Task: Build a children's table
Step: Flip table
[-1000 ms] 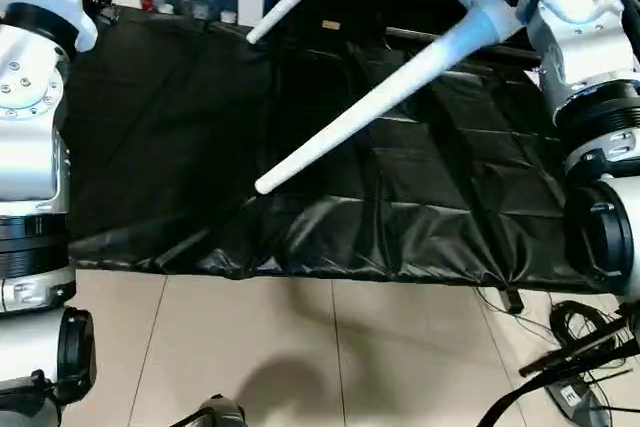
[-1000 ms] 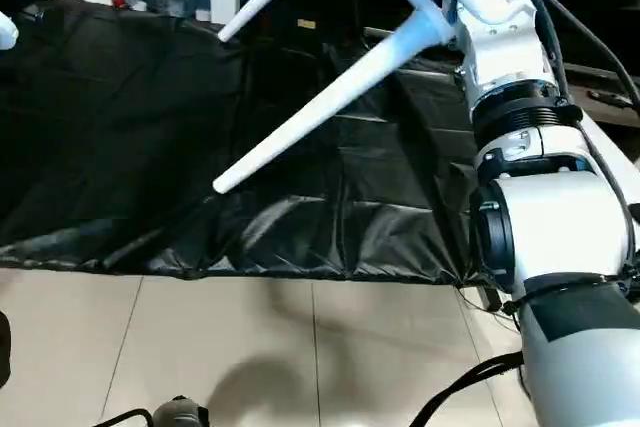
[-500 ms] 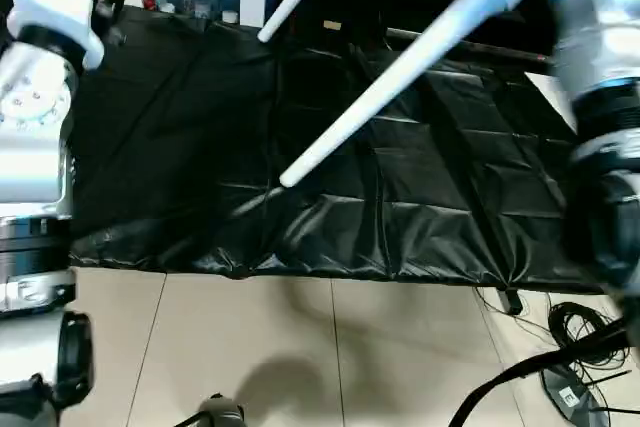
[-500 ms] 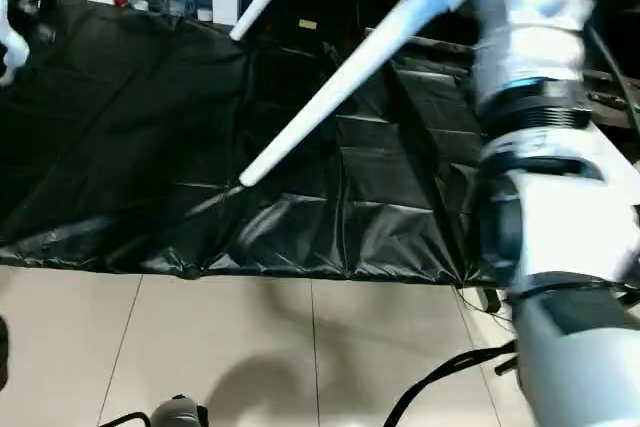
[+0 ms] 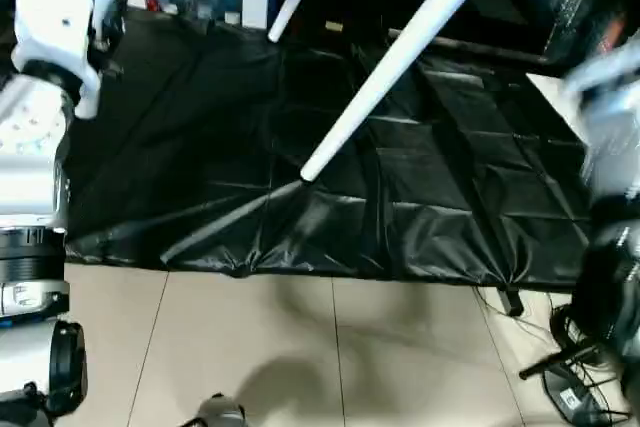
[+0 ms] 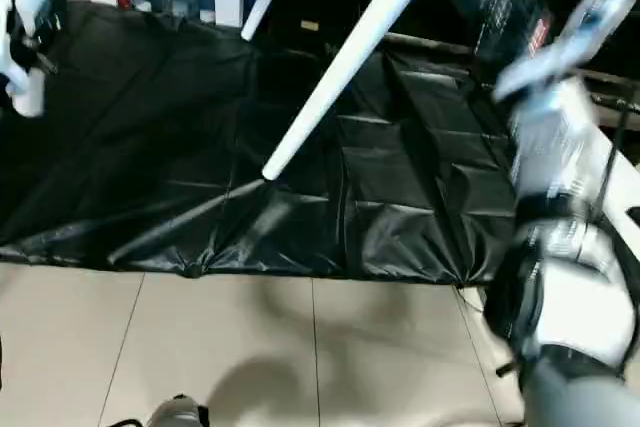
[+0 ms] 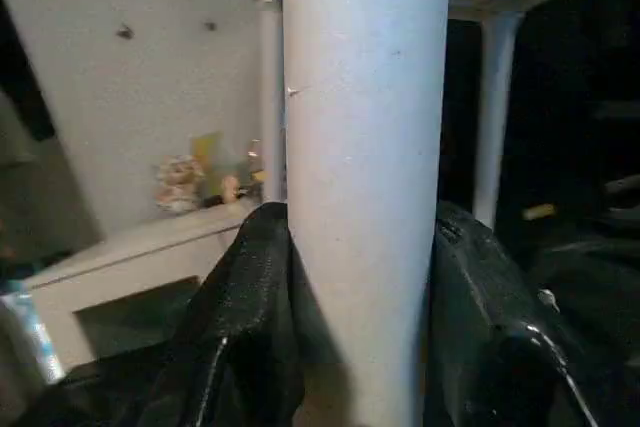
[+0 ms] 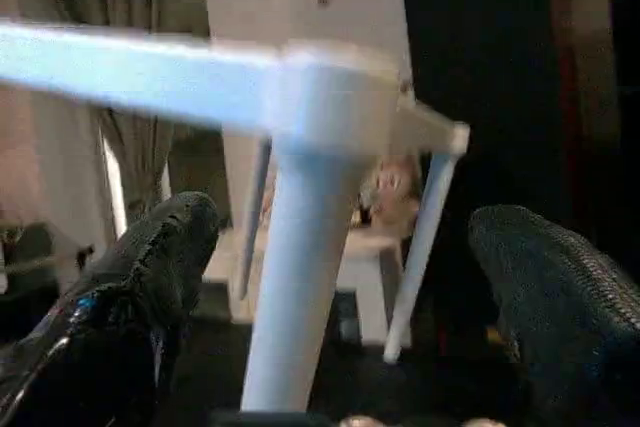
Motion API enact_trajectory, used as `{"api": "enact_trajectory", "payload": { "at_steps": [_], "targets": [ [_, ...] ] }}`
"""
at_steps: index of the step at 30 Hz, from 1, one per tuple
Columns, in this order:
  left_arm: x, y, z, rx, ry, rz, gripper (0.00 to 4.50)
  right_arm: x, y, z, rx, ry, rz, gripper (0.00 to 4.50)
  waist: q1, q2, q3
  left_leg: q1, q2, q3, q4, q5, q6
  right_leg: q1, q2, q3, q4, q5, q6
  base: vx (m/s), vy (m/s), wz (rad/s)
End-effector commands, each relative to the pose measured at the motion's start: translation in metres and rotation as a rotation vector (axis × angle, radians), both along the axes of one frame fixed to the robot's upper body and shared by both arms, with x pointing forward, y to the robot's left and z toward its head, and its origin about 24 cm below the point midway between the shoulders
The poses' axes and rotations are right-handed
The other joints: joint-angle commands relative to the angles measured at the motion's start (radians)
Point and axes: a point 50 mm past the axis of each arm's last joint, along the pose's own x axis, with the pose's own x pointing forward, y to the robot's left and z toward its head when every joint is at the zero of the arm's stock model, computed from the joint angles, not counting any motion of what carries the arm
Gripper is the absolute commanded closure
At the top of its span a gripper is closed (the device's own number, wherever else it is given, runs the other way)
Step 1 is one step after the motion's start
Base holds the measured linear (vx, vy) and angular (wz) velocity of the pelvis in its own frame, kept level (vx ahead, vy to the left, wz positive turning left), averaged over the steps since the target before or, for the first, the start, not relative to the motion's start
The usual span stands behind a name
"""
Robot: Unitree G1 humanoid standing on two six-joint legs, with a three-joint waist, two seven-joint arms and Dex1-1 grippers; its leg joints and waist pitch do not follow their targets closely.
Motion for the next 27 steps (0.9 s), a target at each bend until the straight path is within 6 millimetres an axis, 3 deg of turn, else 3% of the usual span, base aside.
{"api": "enact_trajectory", "payload": {
  "at_steps": [1,2,3,5,6,7,8,10,13,15,16,20,22,23,25,27],
  "targets": [
    [0.003,-0.010,-0.034,0.034,0.144,-0.087,2.87,-0.003,0.010,-0.024,-0.097,0.100,0.032,0.00,-0.009,0.042,-0.071,0.054,0.013,-0.012,-0.082,-0.378,-0.117,0.011,-0.039,0.018,-0.078,-0.196,-0.158,0.000,0.000,0.00],
    [0.003,-0.010,-0.034,0.034,0.144,-0.087,2.87,-0.003,0.010,-0.024,-0.097,0.100,0.032,0.00,-0.010,0.041,-0.073,0.055,0.014,-0.014,-0.082,-0.385,-0.120,0.012,-0.040,0.018,-0.077,-0.202,-0.156,0.000,0.000,0.00],
    [0.002,-0.009,-0.045,0.026,0.184,-0.112,2.87,-0.005,0.016,-0.039,-0.100,0.162,0.047,0.00,-0.012,0.041,-0.075,0.057,0.014,-0.014,-0.082,-0.404,-0.125,0.009,-0.042,0.018,-0.078,-0.215,-0.159,0.000,0.000,0.00],
    [0.001,-0.008,-0.053,0.024,0.212,-0.134,2.87,-0.005,0.021,-0.049,-0.107,0.206,0.044,0.00,-0.012,0.044,-0.073,0.058,0.014,-0.016,-0.084,-0.433,-0.127,0.005,-0.044,0.019,-0.082,-0.250,-0.159,0.000,0.000,0.00],
    [0.001,-0.008,-0.053,0.025,0.215,-0.135,2.87,-0.005,0.022,-0.050,-0.108,0.210,0.044,0.00,-0.012,0.047,-0.073,0.061,0.015,-0.017,-0.084,-0.450,-0.133,0.002,-0.045,0.019,-0.084,-0.264,-0.159,0.000,0.000,0.00],
    [0.000,-0.007,-0.060,0.018,0.237,-0.153,2.87,-0.002,0.030,-0.061,-0.154,0.242,0.036,0.00,-0.011,0.058,-0.075,0.062,0.015,-0.020,-0.084,-0.466,-0.142,-0.001,-0.048,0.019,-0.083,-0.270,-0.160,0.000,0.000,0.00],
    [0.000,-0.007,-0.060,0.018,0.237,-0.153,2.87,-0.002,0.030,-0.061,-0.154,0.242,0.036,0.00,-0.015,0.054,-0.073,0.062,0.015,-0.018,-0.085,-0.477,-0.144,-0.003,-0.045,0.019,-0.087,-0.279,-0.158,0.000,0.000,0.00],
    [-0.001,-0.004,-0.067,0.018,0.261,-0.159,2.87,0.004,0.039,-0.068,-0.168,0.273,0.016,0.00,-0.018,0.061,-0.071,0.064,0.016,-0.021,-0.087,-0.515,-0.153,-0.007,-0.046,0.020,-0.087,-0.295,-0.162,0.000,0.000,0.00],
    [-0.003,0.001,-0.073,0.029,0.288,-0.156,2.87,0.011,0.050,-0.068,-0.169,0.293,-0.010,0.00,-0.020,0.056,-0.069,0.066,0.018,-0.023,-0.087,-0.545,-0.152,-0.012,-0.048,0.020,-0.088,-0.333,-0.165,0.000,0.000,0.00],
    [-0.006,0.006,-0.080,0.040,0.315,-0.152,2.87,0.015,0.061,-0.066,-0.182,0.298,-0.010,0.00,-0.021,0.039,-0.067,0.068,0.019,-0.022,-0.087,-0.551,-0.145,-0.015,-0.047,0.019,-0.091,-0.338,-0.165,0.000,0.000,0.00],
    [-0.008,0.009,-0.083,0.043,0.327,-0.147,2.87,0.015,0.065,-0.066,-0.181,0.298,0.001,0.00,-0.018,0.041,-0.068,0.064,0.020,-0.024,-0.090,-0.540,-0.142,-0.012,-0.050,0.019,-0.086,-0.337,-0.161,0.000,0.000,0.00],
    [-0.011,0.016,-0.090,0.037,0.358,-0.119,2.87,0.013,0.076,-0.071,-0.182,0.300,0.045,0.00,-0.021,0.033,-0.070,0.061,0.020,-0.023,-0.093,-0.523,-0.145,-0.009,-0.047,0.018,-0.083,-0.287,-0.158,0.000,0.000,0.00],
    [-0.013,0.019,-0.093,0.023,0.375,-0.120,2.31,0.010,0.081,-0.075,-0.182,0.296,0.075,0.00,-0.022,0.023,-0.070,0.059,0.021,-0.022,-0.094,-0.507,-0.143,-0.007,-0.049,0.018,-0.082,-0.283,-0.152,0.000,0.000,0.00],
    [-0.016,0.022,-0.095,-0.002,0.378,-0.123,2.31,0.007,0.087,-0.078,-0.184,0.291,0.102,0.00,-0.021,0.020,-0.070,0.059,0.020,-0.021,-0.094,-0.505,-0.141,-0.007,-0.049,0.018,-0.082,-0.286,-0.151,0.000,0.000,0.00],
    [-0.018,0.025,-0.096,-0.033,0.378,-0.125,2.17,0.004,0.091,-0.081,-0.179,0.286,0.122,0.00,-0.026,0.019,-0.070,0.051,0.020,-0.025,-0.098,-0.496,-0.139,-0.002,-0.050,0.018,-0.080,-0.300,-0.137,0.000,0.000,0.00],
    [-0.024,0.028,-0.096,-0.113,0.360,-0.135,1.97,-0.003,0.096,-0.088,-0.179,0.279,0.147,0.00,-0.024,0.021,-0.074,0.054,0.021,-0.023,-0.098,-0.475,-0.144,-0.003,-0.050,0.018,-0.078,-0.277,-0.141,0.000,0.000,0.00]
  ]
}}
